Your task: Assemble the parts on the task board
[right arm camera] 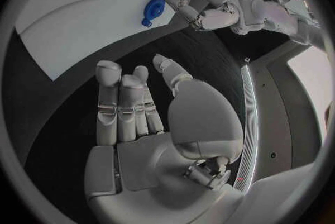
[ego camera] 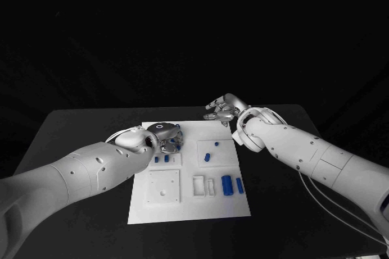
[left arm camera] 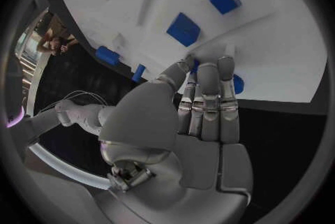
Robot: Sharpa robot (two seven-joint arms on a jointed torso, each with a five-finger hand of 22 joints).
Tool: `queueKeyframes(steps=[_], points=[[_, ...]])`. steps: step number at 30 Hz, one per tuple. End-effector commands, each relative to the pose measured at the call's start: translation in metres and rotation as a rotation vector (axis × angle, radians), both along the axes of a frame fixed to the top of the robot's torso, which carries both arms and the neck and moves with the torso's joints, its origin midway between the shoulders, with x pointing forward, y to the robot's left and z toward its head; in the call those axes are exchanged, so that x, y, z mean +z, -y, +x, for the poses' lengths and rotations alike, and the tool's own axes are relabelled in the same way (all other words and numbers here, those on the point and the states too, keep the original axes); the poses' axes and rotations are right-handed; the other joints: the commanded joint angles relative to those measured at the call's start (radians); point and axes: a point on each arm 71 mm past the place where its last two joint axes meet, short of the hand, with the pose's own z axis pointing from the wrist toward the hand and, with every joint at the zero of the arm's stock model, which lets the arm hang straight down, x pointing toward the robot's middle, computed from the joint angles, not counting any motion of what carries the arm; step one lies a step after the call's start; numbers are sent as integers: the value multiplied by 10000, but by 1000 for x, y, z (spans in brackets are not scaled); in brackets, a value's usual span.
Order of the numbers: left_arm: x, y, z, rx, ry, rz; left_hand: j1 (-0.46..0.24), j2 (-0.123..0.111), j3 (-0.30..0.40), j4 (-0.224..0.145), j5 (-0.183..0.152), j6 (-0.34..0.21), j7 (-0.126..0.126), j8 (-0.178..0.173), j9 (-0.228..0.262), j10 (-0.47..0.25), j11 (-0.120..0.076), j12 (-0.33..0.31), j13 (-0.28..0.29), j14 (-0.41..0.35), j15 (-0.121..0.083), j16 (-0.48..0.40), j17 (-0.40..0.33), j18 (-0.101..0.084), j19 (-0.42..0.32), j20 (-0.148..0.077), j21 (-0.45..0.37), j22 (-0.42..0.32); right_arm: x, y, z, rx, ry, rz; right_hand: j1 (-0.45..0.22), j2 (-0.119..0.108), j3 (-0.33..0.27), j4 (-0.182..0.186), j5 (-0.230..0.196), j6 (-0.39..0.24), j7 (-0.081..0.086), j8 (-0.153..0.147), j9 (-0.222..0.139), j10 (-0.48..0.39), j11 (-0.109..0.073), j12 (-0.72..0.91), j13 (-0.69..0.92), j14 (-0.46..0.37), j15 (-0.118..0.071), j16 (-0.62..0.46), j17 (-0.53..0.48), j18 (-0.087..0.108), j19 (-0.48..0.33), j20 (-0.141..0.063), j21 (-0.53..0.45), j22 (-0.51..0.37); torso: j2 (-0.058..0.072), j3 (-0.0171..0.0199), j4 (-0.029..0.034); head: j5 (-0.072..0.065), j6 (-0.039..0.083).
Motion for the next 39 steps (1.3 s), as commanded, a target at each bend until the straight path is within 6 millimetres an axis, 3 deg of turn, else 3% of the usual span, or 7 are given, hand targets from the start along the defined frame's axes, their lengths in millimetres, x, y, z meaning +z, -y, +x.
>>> queueKeyframes(steps=[1, 9, 16, 17, 18, 21, 39], points=[[-10, 2, -4, -173, -556, 337, -40, -51, -6, 89, -66, 17, 52, -49, -9, 126, -15, -48, 18, 72, 10, 77, -6, 57, -14, -25, -5, 198, 1, -1, 0, 70, 44, -13, -65, 17, 5, 28, 47, -28, -15, -41, -3, 12, -74, -29, -4, 35, -20, -16, 9, 87, 490, -22, 61, 391, 0, 0, 10, -10, 20], [-11, 0, -4, -77, -588, 372, 44, 69, 46, 152, -57, 414, 119, -41, -2, 622, -92, -50, 20, 165, 5, 153, 18, 73, 54, -35, 39, 214, 0, -2, 0, 79, 43, -26, -65, 17, 5, 28, 47, -28, -15, -41, -3, 12, -74, -29, -4, 35, -20, -16, 9, 87, 490, -22, 61, 391, -4, 0, -3, -16, -4], [-11, -3, -2, 162, -565, 405, 405, 362, 134, 73, -56, 760, 109, -42, 3, 1013, -158, -45, 27, 234, -28, 116, 1, 120, 33, -80, 205, 229, 1, -2, 0, 99, 64, -23, -65, 17, 5, 28, 47, -28, -15, -41, -3, 12, -74, -29, -4, 35, -20, -16, 9, 87, 490, -22, 61, 391, -3, 5, 5, -18, -12], [-11, -3, -2, 209, -581, 383, 490, 445, 178, 53, -234, 816, 102, -34, 7, 1050, -169, -44, 28, 251, -41, 85, -12, 132, 18, -90, 220, 228, 1, -2, 0, 107, 68, -20, -65, 17, 5, 28, 47, -28, -15, -41, -3, 12, -74, -29, -4, 35, -20, -16, 9, 87, 490, -22, 61, 391, 1, 7, 2, -17, -4], [-11, -4, -1, 249, -596, 364, 598, 523, 255, 6, -653, 840, 103, -42, 4, 1069, -175, -46, 27, 276, -54, 52, -26, 143, 7, -107, 236, 228, 1, -3, 0, 113, 70, -18, -81, 32, 24, 45, 53, 11, -16, -39, -1, 15, -76, -25, 0, 37, -22, -12, 12, 88, 490, -23, 65, 391, 4, 7, -5, -13, 1], [-10, -5, -1, 341, -643, 256, 548, 591, 343, 42, -763, 983, 71, -28, 12, 1196, -222, -43, 31, 361, -90, -50, -51, 131, -10, -126, 316, 217, 1, -3, 0, 129, 46, -23, -82, 32, 24, 45, 53, 11, -16, -39, -1, 15, -76, -25, 0, 37, -22, -12, 12, 88, 490, -23, 65, 391, 1, -1, -7, -12, -8], [-3, -14, 2, 1048, -1107, -1427, 479, 656, 301, 171, -768, 1118, 37, -40, 11, 1289, -272, -43, 30, 480, -170, -106, -14, 38, 80, -222, 303, 185, 0, -2, 0, 123, -17, -51, -144, 50, 0, 102, -4, -27, -17, -43, -4, 37, -75, -4, 11, 54, -19, 14, 30, 85, 496, -21, 94, 398, -9, 4, 6, 6, 47]])
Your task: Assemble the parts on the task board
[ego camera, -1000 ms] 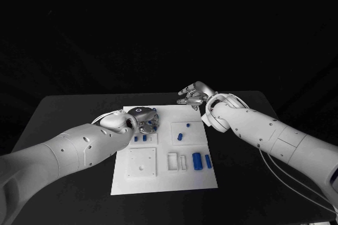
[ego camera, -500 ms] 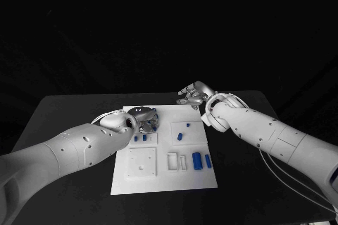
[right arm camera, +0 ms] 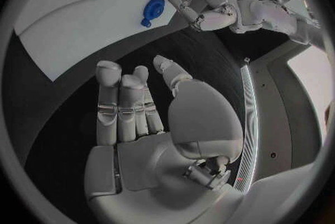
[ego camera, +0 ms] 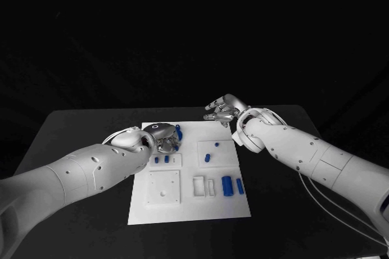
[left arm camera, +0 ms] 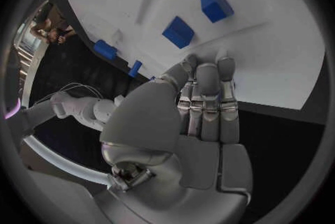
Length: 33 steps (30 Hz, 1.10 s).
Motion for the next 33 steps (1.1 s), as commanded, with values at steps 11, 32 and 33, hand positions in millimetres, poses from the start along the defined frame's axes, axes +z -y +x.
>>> queueKeyframes(steps=[11, 32, 33], points=[[16, -17, 1, 1366, -2388, -2898, -113, 88, 1, 98, 37, 63, 5, -2, 13, 1, 3, 17, -8, 48, -10, -108, 46, 130, 30, -91, -138, 186, 0, 5, 0, 4, -13, -105, -78, -17, 0, 46, -4, -45, 1, -43, -4, -3, -36, -4, 11, 54, -19, 13, 9, 85, 496, -21, 56, 400, -28, -20, 99, 46, 50], [27, -60, -3, 1633, -2041, -2397, -157, 73, -2, 104, 79, 95, -5, 0, 14, 15, -6, 17, -8, 48, -14, -148, 66, 112, 40, -99, -165, 194, 0, 11, -1, -83, 0, -159, -29, -14, -56, 79, 3, -5, -2, -39, -1, -10, -38, 0, 20, 52, -20, 2, -1, 91, 491, -19, 42, 391, -4, -88, 210, 82, 36], [27, -60, -3, 1628, -1952, -2337, -157, 73, -2, 104, 79, 95, -5, 0, 14, 15, -6, 17, -8, 48, -14, -148, 66, 112, 40, -99, -165, 194, 0, 11, -1, -83, 3, -158, -29, -14, -56, 79, 3, -5, -2, -39, -1, -10, -38, 0, 20, 52, -20, 2, -1, 91, 491, -19, 42, 391, -1, -84, 208, 87, 33]])
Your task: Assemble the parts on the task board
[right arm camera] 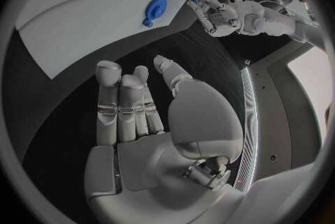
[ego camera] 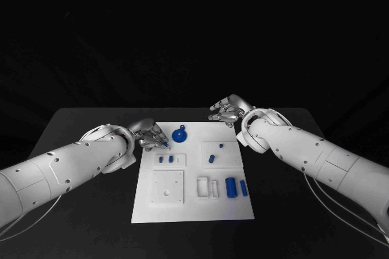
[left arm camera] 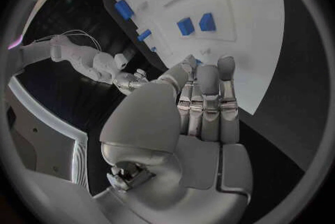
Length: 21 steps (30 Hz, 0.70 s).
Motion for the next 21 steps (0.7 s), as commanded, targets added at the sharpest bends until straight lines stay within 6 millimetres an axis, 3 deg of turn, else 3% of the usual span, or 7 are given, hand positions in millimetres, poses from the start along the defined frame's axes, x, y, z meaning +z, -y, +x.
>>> queueKeyframes(steps=[1, 21], points=[[2, 1, 0, -201, 511, 530, -90, 9, 10, 38, -39, 47, 4, 58, 11, 16, -7, -3, -9, 48, -14, -33, 13, 135, 3, -64, -52, 192, 0, -1, 0, 99, 5, -39, -29, -13, 0, 24, 3, -19, 12, -39, -1, -8, -40, 0, 10, 52, -20, 1, 1, 91, 490, -19, 42, 392, 11, 3, -9, 33, -1], [-17, 9, 2, -186, 1096, 1007, -68, -12, 13, 51, -18, 26, 8, 57, 10, -9, 1, -2, -9, 71, -7, -29, 32, 149, 40, -60, -52, 194, 0, -3, 0, 110, 31, -10, -29, -13, 0, 24, 3, -19, 12, -39, -1, -8, -40, 0, 10, 52, -20, 1, 1, 91, 490, -19, 42, 392, 12, 24, -30, 52, -32]])
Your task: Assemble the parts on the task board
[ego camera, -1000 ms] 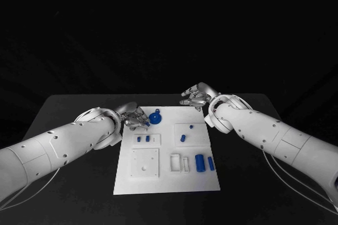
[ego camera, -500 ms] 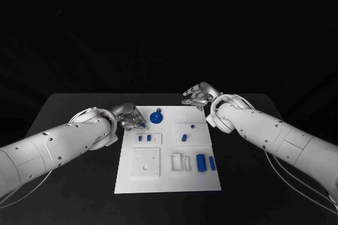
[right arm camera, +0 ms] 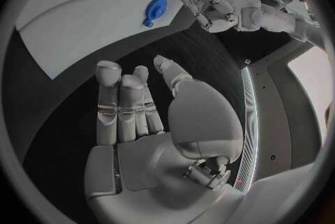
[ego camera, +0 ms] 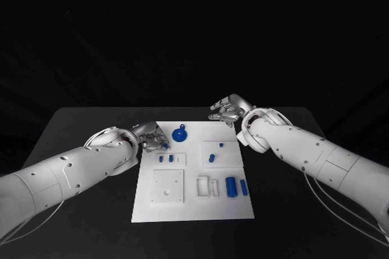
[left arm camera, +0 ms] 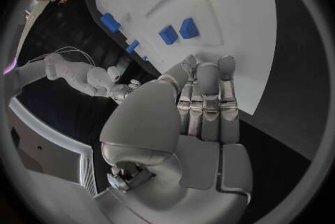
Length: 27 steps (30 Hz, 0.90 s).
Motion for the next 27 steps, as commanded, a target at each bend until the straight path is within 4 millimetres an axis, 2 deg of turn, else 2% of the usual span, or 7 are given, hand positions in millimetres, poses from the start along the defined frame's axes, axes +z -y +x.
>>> queueKeyframes(steps=[1, 27], points=[[-1, 4, 0, -135, 284, 131, -69, -10, 14, 51, -17, 30, 9, 29, 8, -7, 2, -2, -8, 71, -7, -29, 8, 204, 40, -60, -52, 195, 0, -2, 0, 97, 29, -23, -29, -13, 0, 25, 3, -20, 13, -39, -1, -7, -41, 0, 11, 52, -20, 1, 2, 90, 491, -19, 42, 389, 2, 6, -1, 3, -2], [-10, 15, -2, -358, -275, 545, -43, -30, 88, 51, 0, -6, 23, 32, 9, -43, 20, -2, -8, 58, 1, -40, 32, 224, 48, -52, -34, 204, 0, -3, 0, 128, 15, -17, -29, -13, 0, 25, 3, -20, 13, -39, -1, -7, -41, 0, 11, 52, -20, 1, 2, 90, 491, -19, 42, 389, -8, -3, 4, -69, -33]])
